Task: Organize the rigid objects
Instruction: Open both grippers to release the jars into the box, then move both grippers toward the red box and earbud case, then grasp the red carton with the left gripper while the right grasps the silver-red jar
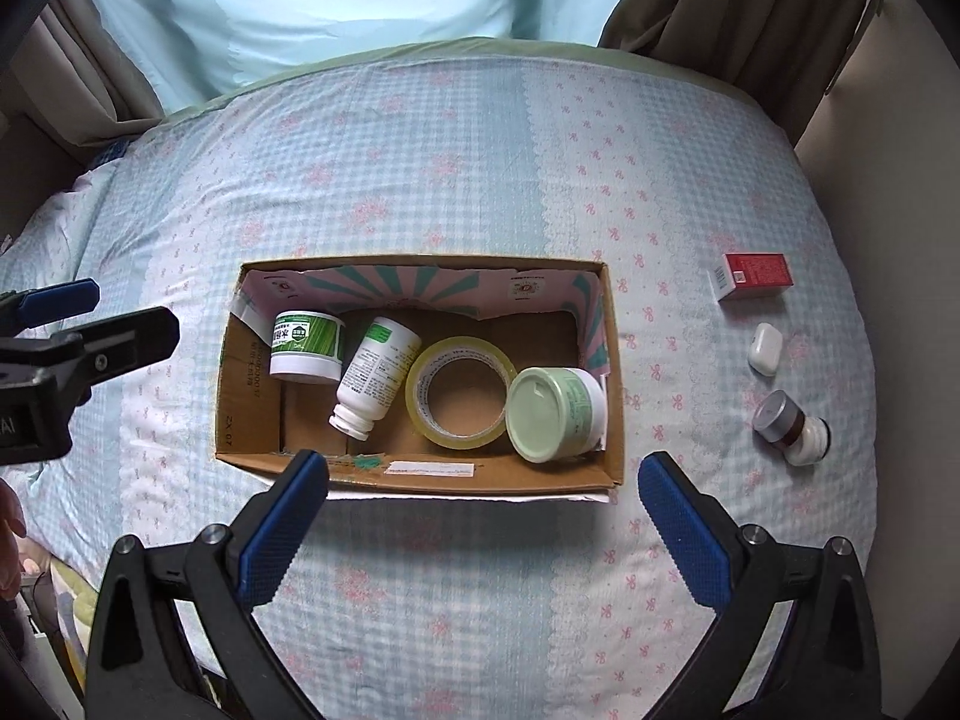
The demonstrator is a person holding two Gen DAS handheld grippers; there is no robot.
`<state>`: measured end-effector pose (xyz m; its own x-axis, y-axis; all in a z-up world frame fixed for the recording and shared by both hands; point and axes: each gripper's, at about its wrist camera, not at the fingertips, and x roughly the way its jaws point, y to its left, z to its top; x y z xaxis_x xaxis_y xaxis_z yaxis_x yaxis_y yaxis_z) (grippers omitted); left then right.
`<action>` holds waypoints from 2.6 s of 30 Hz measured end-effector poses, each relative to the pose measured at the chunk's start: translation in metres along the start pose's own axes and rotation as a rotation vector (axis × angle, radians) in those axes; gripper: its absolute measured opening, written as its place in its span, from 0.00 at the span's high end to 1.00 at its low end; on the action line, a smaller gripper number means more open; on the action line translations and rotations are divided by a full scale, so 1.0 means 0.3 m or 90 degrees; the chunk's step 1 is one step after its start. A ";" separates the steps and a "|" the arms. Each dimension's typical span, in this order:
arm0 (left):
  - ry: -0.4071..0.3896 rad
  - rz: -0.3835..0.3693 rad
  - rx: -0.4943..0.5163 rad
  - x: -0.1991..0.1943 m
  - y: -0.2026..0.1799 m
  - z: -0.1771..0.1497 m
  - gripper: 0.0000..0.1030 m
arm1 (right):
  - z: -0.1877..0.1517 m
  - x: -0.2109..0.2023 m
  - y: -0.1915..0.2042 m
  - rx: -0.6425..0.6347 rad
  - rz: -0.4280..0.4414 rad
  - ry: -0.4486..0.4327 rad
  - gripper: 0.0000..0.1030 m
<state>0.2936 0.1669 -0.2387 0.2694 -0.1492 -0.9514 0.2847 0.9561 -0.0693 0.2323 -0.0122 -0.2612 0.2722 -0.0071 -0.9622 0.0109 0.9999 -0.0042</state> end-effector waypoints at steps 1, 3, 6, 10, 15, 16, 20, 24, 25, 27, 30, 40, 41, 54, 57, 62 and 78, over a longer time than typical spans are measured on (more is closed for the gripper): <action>-0.007 0.002 0.008 -0.021 -0.018 -0.001 0.00 | -0.008 -0.028 -0.013 0.006 -0.006 -0.003 0.00; -0.015 -0.003 0.022 -0.059 -0.058 -0.003 0.00 | -0.028 -0.079 -0.039 0.018 -0.020 -0.016 0.00; -0.019 -0.018 0.041 -0.096 -0.126 0.002 0.00 | -0.061 -0.137 -0.097 0.043 -0.045 -0.024 0.00; -0.023 -0.032 0.076 -0.120 -0.235 0.026 0.00 | -0.111 -0.177 -0.206 0.089 -0.056 -0.011 0.00; -0.014 -0.045 0.140 -0.097 -0.416 0.111 0.00 | -0.173 -0.198 -0.390 0.173 -0.075 -0.011 0.00; -0.010 -0.048 0.155 -0.087 -0.457 0.135 0.00 | -0.183 -0.197 -0.428 0.191 -0.079 -0.011 0.00; 0.002 -0.058 0.216 -0.025 -0.629 0.240 0.00 | -0.223 -0.174 -0.587 0.269 -0.106 -0.017 0.00; 0.018 -0.052 0.286 0.075 -0.806 0.340 0.00 | -0.252 -0.121 -0.719 0.331 -0.110 -0.020 0.00; 0.023 -0.053 0.300 0.105 -0.847 0.362 0.00 | -0.258 -0.107 -0.746 0.342 -0.110 -0.021 0.00; 0.035 -0.047 0.329 0.172 -0.927 0.403 0.00 | -0.276 -0.078 -0.794 0.366 -0.108 -0.023 0.00; 0.056 -0.044 0.371 0.286 -1.037 0.451 0.00 | -0.289 -0.019 -0.849 0.393 -0.105 -0.027 0.00; 0.114 -0.041 0.497 0.731 -1.304 0.539 0.00 | -0.267 0.311 -0.921 0.438 -0.103 -0.029 0.05; 0.120 -0.042 0.506 0.773 -1.323 0.542 0.01 | -0.260 0.348 -0.922 0.441 -0.106 -0.028 0.06; 0.149 -0.007 0.631 1.111 -1.466 0.552 0.17 | -0.187 0.669 -0.946 0.458 -0.140 -0.016 0.23; 0.151 0.008 0.658 1.148 -1.491 0.548 0.22 | -0.170 0.682 -0.977 0.465 -0.150 -0.027 0.24; 0.146 0.028 0.703 1.192 -1.558 0.538 0.30 | -0.124 0.708 -0.997 0.444 -0.158 -0.026 0.37; 0.152 0.038 0.721 1.207 -1.623 0.554 0.62 | -0.033 0.739 -1.087 0.477 -0.197 -0.005 0.62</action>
<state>0.4056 -0.3945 -0.4996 0.1636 0.0548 -0.9850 0.9708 0.1688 0.1706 0.2796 -0.3398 -0.4759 0.1579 -0.2857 -0.9452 0.7283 0.6801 -0.0840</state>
